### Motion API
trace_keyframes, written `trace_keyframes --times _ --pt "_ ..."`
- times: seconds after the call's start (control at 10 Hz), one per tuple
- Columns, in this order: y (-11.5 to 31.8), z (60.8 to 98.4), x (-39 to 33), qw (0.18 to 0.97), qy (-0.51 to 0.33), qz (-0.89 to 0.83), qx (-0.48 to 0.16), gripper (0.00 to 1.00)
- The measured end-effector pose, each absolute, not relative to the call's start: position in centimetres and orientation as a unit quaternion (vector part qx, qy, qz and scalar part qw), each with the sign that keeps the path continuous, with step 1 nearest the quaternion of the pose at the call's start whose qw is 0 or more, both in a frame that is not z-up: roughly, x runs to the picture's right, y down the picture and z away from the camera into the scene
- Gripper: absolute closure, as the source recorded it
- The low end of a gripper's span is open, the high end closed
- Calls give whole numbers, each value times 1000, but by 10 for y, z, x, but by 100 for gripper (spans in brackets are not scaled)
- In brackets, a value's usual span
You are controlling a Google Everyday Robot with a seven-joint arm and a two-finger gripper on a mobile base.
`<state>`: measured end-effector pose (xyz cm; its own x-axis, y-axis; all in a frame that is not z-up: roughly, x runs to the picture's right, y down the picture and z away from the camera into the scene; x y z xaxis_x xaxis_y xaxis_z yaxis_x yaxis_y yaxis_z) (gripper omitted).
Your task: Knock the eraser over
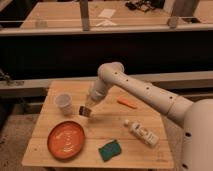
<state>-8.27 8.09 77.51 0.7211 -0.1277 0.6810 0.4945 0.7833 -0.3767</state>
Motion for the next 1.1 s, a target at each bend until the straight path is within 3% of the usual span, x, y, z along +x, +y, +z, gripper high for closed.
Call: trace_keyframes --times 1.1 --pt "75 772 -90 879 -341 -192 -273 93"
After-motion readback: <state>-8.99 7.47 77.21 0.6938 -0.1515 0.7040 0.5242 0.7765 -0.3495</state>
